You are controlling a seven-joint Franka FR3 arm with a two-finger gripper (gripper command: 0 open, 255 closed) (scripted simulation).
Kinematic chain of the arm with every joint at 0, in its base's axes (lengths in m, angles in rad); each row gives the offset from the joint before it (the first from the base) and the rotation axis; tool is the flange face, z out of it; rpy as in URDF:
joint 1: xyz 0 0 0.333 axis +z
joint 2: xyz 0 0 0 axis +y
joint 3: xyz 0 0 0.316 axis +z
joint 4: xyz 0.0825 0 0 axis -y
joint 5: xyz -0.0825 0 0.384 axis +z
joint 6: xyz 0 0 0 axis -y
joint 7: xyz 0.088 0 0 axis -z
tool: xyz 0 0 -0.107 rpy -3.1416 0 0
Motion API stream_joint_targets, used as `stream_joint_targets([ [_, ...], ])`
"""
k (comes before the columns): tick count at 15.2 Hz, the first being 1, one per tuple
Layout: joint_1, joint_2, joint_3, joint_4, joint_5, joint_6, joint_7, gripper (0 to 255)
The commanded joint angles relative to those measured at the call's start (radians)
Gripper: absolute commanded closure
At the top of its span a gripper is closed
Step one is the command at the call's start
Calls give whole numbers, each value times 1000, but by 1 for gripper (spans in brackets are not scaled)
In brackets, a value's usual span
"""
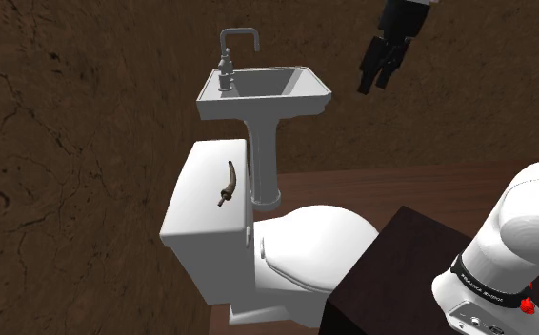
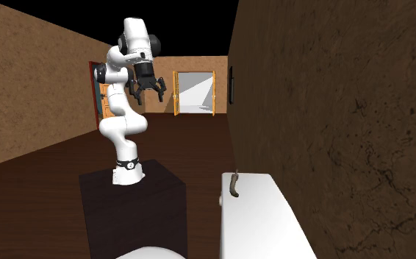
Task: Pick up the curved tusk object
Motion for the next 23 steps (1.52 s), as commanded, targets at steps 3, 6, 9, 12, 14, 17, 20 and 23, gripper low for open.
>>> stream_joint_targets([
  [3,-7,29,49,-17,16,48,75,0],
  [6,-19,87,123,-30,35,121,187,0],
  [9,-34,161,196,-26,43,191,301,0],
  [12,-54,249,268,-6,40,258,418,0],
  [14,-69,315,314,15,28,299,499,0],
  [17,-95,425,381,59,-7,355,626,0],
  [20,-119,548,442,118,-65,400,763,0],
  [23,-133,682,489,191,-147,431,908,0],
])
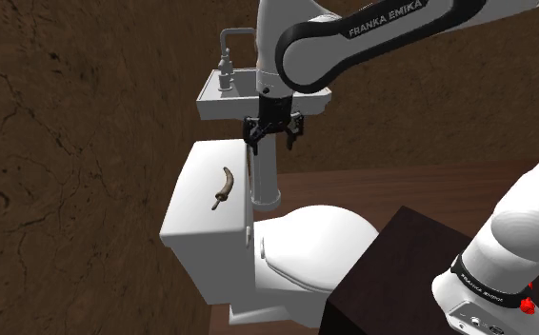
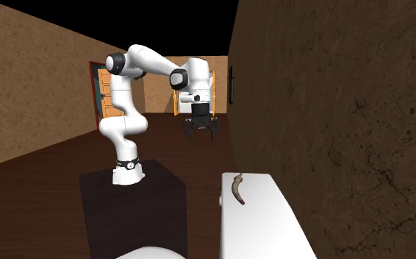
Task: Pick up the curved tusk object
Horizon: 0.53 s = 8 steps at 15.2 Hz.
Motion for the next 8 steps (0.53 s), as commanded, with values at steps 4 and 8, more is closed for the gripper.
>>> stream_joint_targets([
  [4,9,239,43,151,-162,20,252,0],
  [8,64,427,19,299,-277,4,417,0],
])
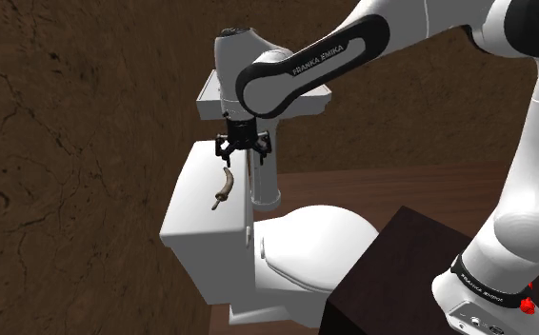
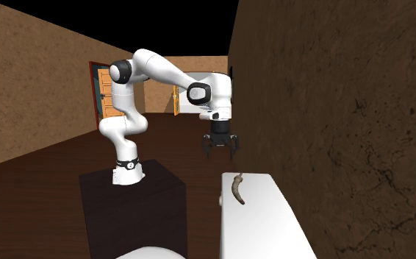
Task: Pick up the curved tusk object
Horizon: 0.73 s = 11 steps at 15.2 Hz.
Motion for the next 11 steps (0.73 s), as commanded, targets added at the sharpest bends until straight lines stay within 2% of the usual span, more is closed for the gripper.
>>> stream_joint_targets([
  [1,30,91,-18,73,-51,-8,77,0],
  [6,108,286,-75,273,-123,-53,199,0],
  [11,113,313,-85,246,-140,-2,213,0],
])
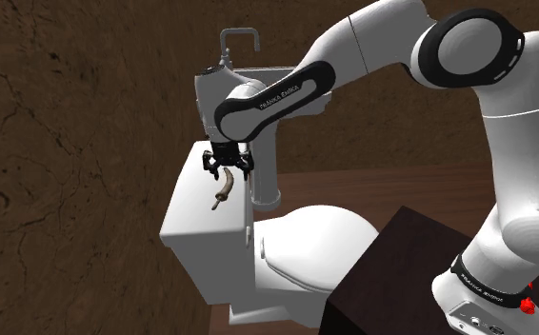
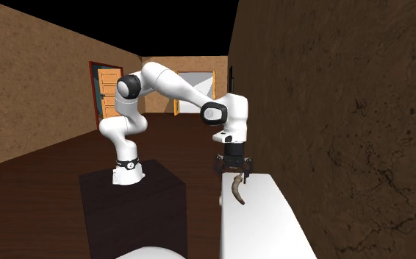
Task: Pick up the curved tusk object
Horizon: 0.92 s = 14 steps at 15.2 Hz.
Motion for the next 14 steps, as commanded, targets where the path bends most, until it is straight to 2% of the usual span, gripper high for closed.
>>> stream_joint_targets([
  [1,2,13,-5,-8,-8,20,6,0],
  [4,4,22,-8,-15,-13,35,11,0],
  [5,4,22,-8,-15,-14,35,11,255],
  [14,4,22,-8,-14,-13,35,11,255],
])
